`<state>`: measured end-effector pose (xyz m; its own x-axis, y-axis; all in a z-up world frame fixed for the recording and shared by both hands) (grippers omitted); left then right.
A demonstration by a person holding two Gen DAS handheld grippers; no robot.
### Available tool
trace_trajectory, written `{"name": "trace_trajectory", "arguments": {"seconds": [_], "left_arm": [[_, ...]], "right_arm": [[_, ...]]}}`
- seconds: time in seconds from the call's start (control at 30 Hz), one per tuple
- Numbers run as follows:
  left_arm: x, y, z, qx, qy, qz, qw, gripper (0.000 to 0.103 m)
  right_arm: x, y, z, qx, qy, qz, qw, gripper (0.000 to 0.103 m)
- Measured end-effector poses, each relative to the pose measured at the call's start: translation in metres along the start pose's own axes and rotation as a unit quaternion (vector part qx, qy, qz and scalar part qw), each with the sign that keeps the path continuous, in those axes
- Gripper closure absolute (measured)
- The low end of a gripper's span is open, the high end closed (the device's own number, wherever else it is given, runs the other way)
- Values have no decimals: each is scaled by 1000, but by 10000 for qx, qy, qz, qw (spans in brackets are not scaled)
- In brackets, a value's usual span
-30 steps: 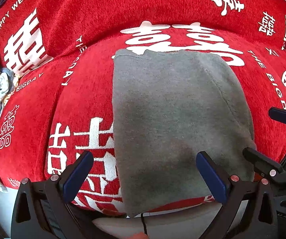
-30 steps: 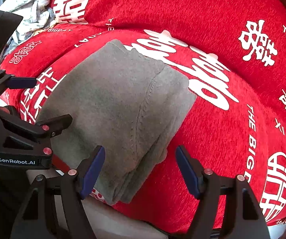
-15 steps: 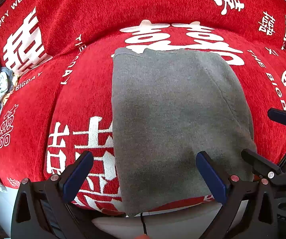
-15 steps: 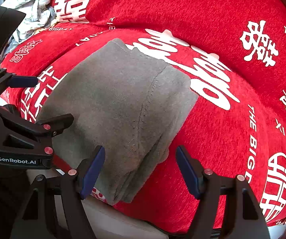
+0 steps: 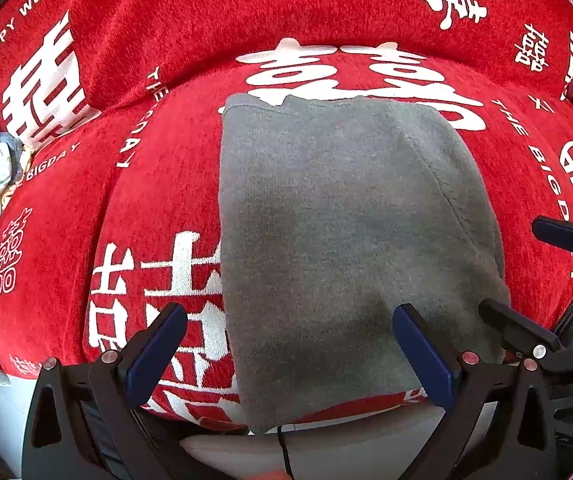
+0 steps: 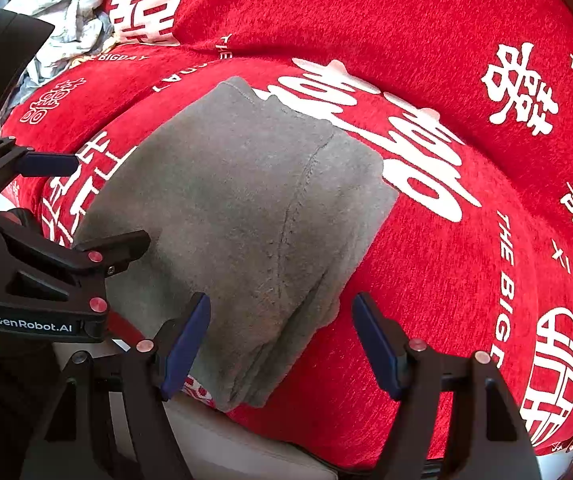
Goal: Fold small clothes
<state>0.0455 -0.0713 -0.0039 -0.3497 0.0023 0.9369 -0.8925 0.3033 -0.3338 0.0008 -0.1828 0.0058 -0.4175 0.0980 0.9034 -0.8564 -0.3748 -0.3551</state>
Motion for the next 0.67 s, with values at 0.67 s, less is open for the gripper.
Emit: {"name": "trace_trajectory", "arguments": {"seconds": [0.67], "left_arm": [[1, 1, 2, 22, 54, -15, 10000, 0]], "right_arm": [[0, 0, -3, 5, 5, -6, 10000, 27]]}}
Point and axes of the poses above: each gripper's, at about its wrist camera, not at the fingertips, and x roughly against the way its jaws point, z to its right, y to its underside, the point moved 9 cm from there along -x, roughly the way its jaws point
